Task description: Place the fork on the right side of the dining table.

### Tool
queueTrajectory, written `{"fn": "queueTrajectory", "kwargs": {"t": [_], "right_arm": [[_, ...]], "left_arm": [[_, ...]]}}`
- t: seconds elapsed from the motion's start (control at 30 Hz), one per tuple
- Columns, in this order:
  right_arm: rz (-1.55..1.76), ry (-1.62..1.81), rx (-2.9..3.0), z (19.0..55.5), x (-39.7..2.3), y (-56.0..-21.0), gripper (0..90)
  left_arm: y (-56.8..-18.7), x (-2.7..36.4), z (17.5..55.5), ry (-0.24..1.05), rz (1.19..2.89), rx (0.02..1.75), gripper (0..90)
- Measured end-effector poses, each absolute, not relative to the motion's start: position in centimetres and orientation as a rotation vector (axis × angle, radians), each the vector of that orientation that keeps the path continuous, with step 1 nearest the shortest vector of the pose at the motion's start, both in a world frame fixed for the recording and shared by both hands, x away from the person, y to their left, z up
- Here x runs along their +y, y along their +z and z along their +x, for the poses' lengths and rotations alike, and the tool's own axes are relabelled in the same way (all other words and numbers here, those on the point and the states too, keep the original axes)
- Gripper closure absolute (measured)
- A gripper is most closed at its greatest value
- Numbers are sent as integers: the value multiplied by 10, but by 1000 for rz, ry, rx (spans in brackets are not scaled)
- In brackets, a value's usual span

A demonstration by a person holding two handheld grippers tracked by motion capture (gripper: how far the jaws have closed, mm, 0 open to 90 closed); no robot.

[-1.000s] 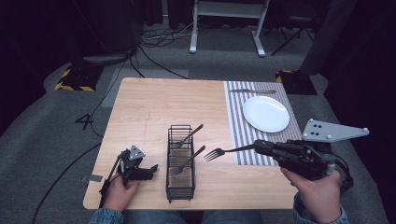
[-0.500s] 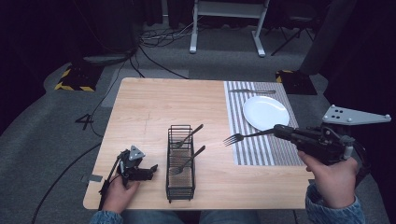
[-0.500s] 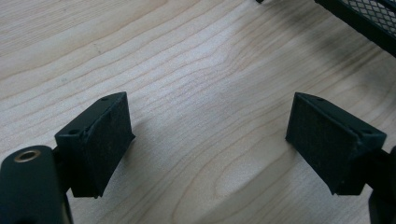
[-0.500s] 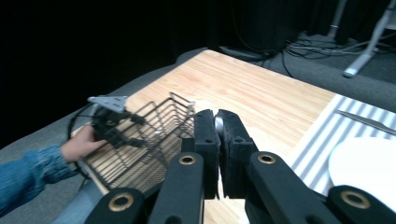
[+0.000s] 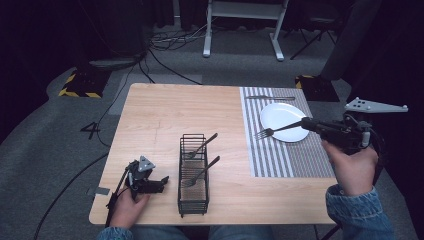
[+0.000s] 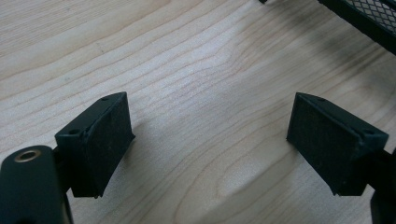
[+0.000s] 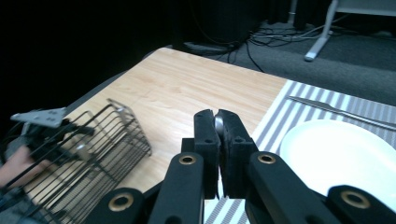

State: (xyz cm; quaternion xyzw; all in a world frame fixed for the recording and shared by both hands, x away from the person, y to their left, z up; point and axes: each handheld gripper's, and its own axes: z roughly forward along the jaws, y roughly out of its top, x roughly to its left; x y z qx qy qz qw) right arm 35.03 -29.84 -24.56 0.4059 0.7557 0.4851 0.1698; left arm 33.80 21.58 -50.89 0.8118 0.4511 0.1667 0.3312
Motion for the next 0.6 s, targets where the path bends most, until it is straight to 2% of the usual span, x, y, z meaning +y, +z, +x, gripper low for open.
{"fn": "queueTrajectory", "kwargs": {"t": [0.6], "right_arm": [[1316, 1251, 2118, 404, -308, -293, 868]], "left_arm": [[-509, 215, 339, 437, 2114, 1193, 136]]}}
